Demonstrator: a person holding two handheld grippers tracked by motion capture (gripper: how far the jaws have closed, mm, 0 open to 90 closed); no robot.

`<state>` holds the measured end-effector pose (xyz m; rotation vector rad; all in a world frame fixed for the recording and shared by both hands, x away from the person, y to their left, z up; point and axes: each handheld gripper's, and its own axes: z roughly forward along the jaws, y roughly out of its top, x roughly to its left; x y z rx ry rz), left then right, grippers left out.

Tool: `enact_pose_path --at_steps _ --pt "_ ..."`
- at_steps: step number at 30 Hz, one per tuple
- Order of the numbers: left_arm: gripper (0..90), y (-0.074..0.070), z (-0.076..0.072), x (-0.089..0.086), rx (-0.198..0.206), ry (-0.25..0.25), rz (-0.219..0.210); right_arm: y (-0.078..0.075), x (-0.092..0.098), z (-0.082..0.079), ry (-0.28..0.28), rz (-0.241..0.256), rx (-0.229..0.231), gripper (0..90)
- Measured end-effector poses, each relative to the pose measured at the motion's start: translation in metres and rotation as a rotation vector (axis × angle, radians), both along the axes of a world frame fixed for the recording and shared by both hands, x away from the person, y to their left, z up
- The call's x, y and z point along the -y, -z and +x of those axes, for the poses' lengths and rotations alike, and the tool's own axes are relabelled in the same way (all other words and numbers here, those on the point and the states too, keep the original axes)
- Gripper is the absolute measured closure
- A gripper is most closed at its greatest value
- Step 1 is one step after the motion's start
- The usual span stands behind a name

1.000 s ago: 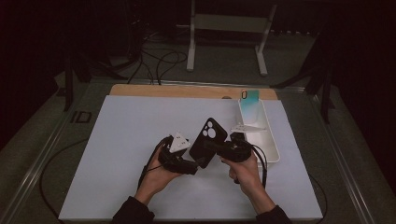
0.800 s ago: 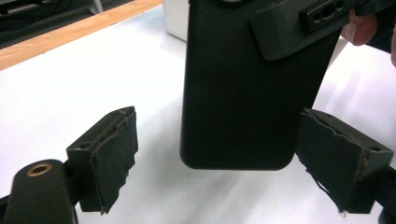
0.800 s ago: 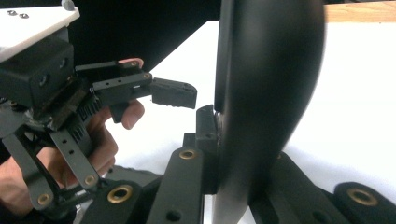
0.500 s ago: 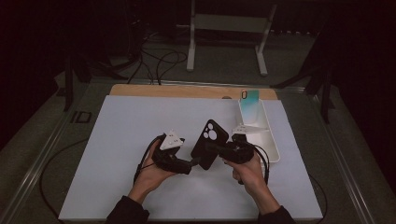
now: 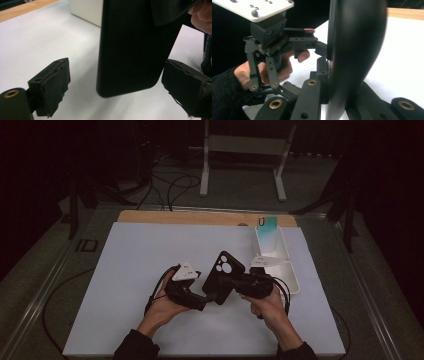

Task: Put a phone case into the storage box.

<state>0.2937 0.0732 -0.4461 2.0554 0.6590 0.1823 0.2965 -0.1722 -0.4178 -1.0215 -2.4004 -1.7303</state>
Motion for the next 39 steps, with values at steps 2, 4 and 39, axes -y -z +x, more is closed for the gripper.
enact_pose_path --at_steps 2,4,39 --pt "11.1 0.001 -0.001 0.001 -0.005 0.018 -0.007 0.0 -0.002 0.0 -0.021 0.003 0.002 85.6" --pt "14.1 0.002 -0.001 0.003 -0.016 0.041 -0.015 -0.001 -0.003 -0.001 -0.041 0.007 0.01 85.6" --pt "63.9 0.013 -0.005 0.0 -0.05 0.184 -0.061 -0.006 0.001 -0.002 -0.107 -0.047 0.116 74.7"
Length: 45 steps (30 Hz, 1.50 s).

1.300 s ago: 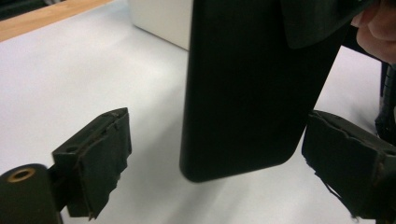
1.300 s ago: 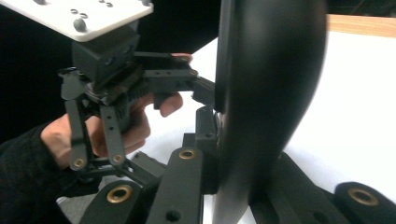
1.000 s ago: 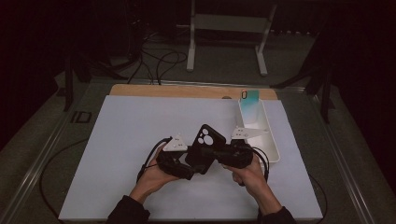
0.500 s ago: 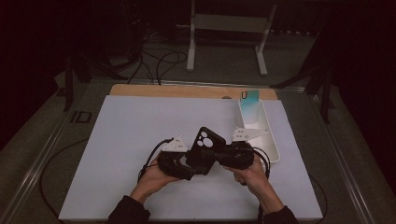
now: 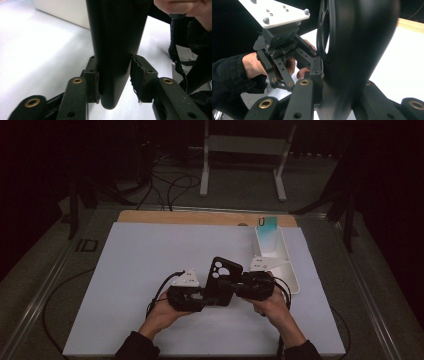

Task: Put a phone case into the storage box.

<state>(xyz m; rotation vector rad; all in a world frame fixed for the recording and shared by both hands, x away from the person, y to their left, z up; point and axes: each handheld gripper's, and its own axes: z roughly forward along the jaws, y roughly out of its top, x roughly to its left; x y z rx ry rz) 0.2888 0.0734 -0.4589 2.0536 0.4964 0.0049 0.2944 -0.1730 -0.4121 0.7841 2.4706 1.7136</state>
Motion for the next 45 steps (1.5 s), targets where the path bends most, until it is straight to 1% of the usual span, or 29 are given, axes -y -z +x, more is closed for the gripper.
enact_pose_path --at_steps 2,6,7,8,9,10,11,13,14,15,17,18,19,20,21,22,23,24,25,26,28,29,31,34,36,38,42,45 --pt "64.8 0.0 -0.0001 -0.0002 -0.002 0.001 -0.003 0.0003 0.0004 0.0005 0.0 -0.001 0.004 74.1" --pt "72.6 0.0005 -0.0014 -0.0004 -0.009 0.005 -0.027 0.0001 0.0015 0.0017 0.017 0.0 0.003 65.9" --pt "73.9 0.0005 -0.0014 -0.0004 -0.009 0.005 -0.027 0.0001 0.0015 0.0017 0.017 0.0 0.003 65.9" --pt "75.1 0.0007 -0.0011 -0.0007 -0.016 0.008 -0.032 -0.0001 0.0009 0.0016 0.021 -0.003 0.003 62.8" --pt "76.3 0.0007 -0.0011 -0.0007 -0.016 0.008 -0.032 -0.0001 0.0009 0.0016 0.021 -0.003 0.003 62.8" --pt "77.7 0.0008 -0.0012 -0.0006 -0.015 0.01 -0.034 0.0003 0.0002 0.0019 0.022 -0.008 0.009 58.0" --pt "78.6 0.0008 -0.0012 -0.0006 -0.015 0.01 -0.034 0.0003 0.0002 0.0019 0.022 -0.008 0.009 58.0" --pt "79.2 0.0009 -0.0015 -0.0001 -0.011 0.004 -0.034 0.0009 -0.0011 0.0024 0.023 -0.004 0.005 53.7" --pt "79.7 0.0009 -0.0024 0.0005 -0.002 -0.002 -0.031 0.0013 -0.0018 0.0029 0.024 0.0 0.001 50.0" --pt "79.8 0.0009 -0.0024 0.0005 -0.002 -0.002 -0.031 0.0013 -0.0018 0.0029 0.024 0.0 0.001 50.0" --pt "80.0 0.0007 -0.0034 0.0013 0.007 -0.008 -0.03 0.0013 -0.003 0.003 0.026 0.004 -0.006 45.8" --pt "80.2 0.0004 -0.0044 0.002 0.022 -0.018 -0.028 0.0013 -0.0037 0.0032 0.029 0.004 -0.006 41.7" --pt "80.3 0.0004 -0.0044 0.002 0.022 -0.018 -0.028 0.0013 -0.0037 0.0032 0.029 0.004 -0.006 41.7" --pt "80.3 0.0 -0.0056 0.0031 0.032 -0.022 -0.023 0.0012 -0.0055 0.0025 0.044 -0.002 -0.011 35.2" --pt "80.3 0.0 -0.0056 0.0031 0.032 -0.022 -0.023 0.0012 -0.0055 0.0025 0.044 -0.002 -0.011 35.2" --pt "80.4 0.0 -0.0061 0.0036 0.04 -0.026 -0.019 0.0012 -0.0073 0.0015 0.066 -0.022 0.001 27.8" --pt "80.5 0.0 -0.0061 0.0036 0.04 -0.026 -0.019 0.0012 -0.0073 0.0015 0.066 -0.022 0.001 27.8" --pt "80.5 0.0 -0.0058 0.0031 0.039 -0.031 -0.019 0.0016 -0.0077 0.0016 0.083 -0.037 0.004 24.3" --pt "80.5 -0.0003 -0.0055 0.0024 0.043 -0.038 -0.017 0.0016 -0.0077 0.0016 0.083 -0.037 0.004 24.3" --pt "80.7 -0.0009 -0.0049 0.0011 0.043 -0.053 -0.019 0.0024 -0.007 0.0025 0.104 -0.045 -0.002 18.9" --pt "80.7 -0.002 -0.0039 -0.0018 0.047 -0.079 -0.021 0.0026 -0.0066 0.0026 0.112 -0.045 -0.005 17.6" --pt "80.7 -0.0024 -0.0038 -0.0027 0.051 -0.088 -0.018 0.0027 -0.0057 0.0027 0.129 -0.049 -0.011 15.0" --pt "80.7 -0.0031 -0.0032 -0.0048 0.056 -0.111 -0.017 0.0027 -0.0046 0.0029 0.143 -0.057 -0.01 14.3" --pt "80.7 -0.0029 -0.0025 -0.0058 0.054 -0.129 -0.013 0.0021 -0.0033 0.0029 0.167 -0.056 -0.012 13.7" --pt "80.7 -0.0021 -0.002 -0.0055 0.051 -0.135 -0.009 0.0012 -0.0031 0.0027 0.187 -0.055 -0.014 13.5" --pt "80.7 -0.0013 -0.0017 -0.005 0.049 -0.138 -0.002 0.0005 -0.0029 0.0029 0.194 -0.049 -0.017 13.3" --pt "80.7 -0.0002 -0.0017 -0.0041 0.048 -0.148 0.012 -0.0009 -0.0031 0.004 0.217 -0.062 -0.029 10.9" --pt "80.7 0.0005 -0.0012 -0.004 0.046 -0.152 0.018 -0.0026 -0.0028 0.0045 0.227 -0.056 -0.031 9.7"
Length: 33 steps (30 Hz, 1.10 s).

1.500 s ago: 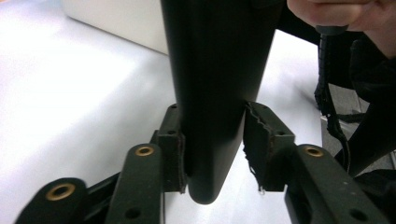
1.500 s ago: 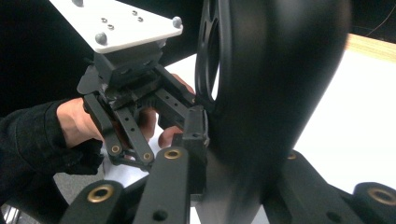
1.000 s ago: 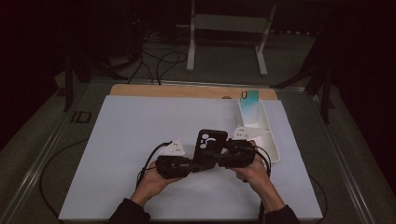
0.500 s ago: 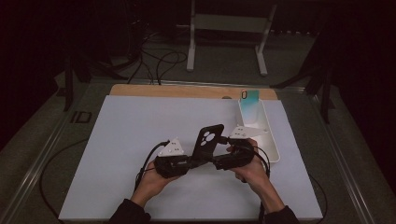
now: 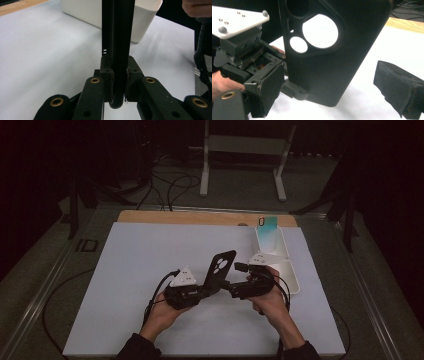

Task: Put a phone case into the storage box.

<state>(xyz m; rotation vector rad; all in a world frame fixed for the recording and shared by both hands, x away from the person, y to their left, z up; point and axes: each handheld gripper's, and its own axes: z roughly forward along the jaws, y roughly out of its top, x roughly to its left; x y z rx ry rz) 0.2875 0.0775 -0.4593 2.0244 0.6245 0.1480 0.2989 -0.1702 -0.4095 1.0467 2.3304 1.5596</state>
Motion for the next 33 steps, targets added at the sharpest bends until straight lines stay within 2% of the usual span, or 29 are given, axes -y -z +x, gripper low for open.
enact_pose_path --at_steps 5,18,23,25,33 --pt "80.7 0.001 0.001 0.001 -0.004 -0.007 0.009 -0.004 -0.001 0.0 0.033 0.016 0.0 8.5" --pt "80.7 0.005 -0.001 0.007 -0.009 0.005 0.031 -0.012 -0.009 0.004 0.117 0.092 -0.022 8.6" --pt "80.7 0.006 -0.003 0.01 -0.007 0.024 0.038 -0.012 -0.012 0.005 0.141 0.089 -0.021 9.0" --pt "80.8 0.007 -0.004 0.012 -0.011 0.028 0.032 -0.011 -0.014 0.005 0.159 0.087 -0.022 10.2" --pt "80.7 0.008 -0.004 0.013 -0.028 0.038 0.013 -0.01 -0.016 0.006 0.173 0.103 -0.016 11.5"
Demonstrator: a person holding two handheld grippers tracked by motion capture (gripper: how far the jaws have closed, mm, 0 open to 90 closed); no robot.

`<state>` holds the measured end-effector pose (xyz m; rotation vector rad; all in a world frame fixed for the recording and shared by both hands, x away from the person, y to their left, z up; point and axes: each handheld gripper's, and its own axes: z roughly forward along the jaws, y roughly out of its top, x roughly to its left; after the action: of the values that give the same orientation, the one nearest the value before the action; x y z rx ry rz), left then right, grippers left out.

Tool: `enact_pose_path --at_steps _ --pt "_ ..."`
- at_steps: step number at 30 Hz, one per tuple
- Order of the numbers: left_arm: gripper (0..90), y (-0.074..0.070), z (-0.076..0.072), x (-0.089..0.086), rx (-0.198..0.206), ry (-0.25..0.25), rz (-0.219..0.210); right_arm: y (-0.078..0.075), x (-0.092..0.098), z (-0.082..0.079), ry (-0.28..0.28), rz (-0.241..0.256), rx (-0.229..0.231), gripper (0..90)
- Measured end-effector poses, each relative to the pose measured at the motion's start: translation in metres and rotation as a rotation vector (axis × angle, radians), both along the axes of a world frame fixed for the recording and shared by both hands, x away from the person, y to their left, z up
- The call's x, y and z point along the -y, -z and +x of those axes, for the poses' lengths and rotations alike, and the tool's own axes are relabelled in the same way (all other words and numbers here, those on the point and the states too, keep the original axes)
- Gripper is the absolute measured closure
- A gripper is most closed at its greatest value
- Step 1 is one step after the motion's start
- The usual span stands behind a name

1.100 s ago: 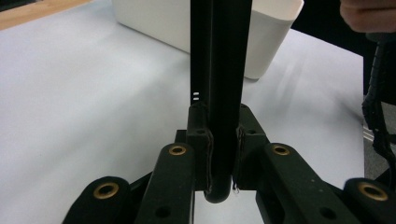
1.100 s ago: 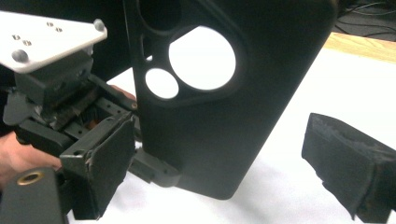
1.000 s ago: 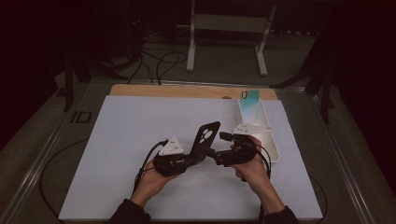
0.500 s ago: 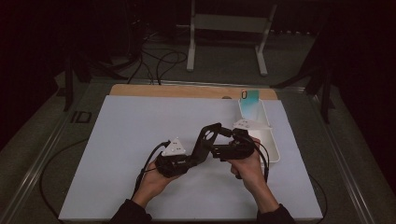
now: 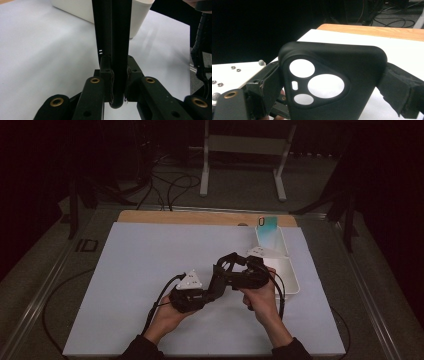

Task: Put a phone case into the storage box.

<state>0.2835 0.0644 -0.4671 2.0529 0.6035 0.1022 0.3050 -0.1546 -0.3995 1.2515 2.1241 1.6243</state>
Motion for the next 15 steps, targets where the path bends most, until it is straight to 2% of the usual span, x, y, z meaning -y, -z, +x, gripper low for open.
enact_pose_path --at_steps 12,15 --pt "80.2 0.0016 0.0004 0.001 -0.001 -0.001 0.005 -0.0014 -0.0021 -0.0032 -0.008 -0.029 0.026 14.3" --pt "76.2 0.0017 0.0011 0.001 -0.003 -0.007 0.009 -0.0012 -0.0016 -0.0033 -0.014 -0.022 0.023 14.4"
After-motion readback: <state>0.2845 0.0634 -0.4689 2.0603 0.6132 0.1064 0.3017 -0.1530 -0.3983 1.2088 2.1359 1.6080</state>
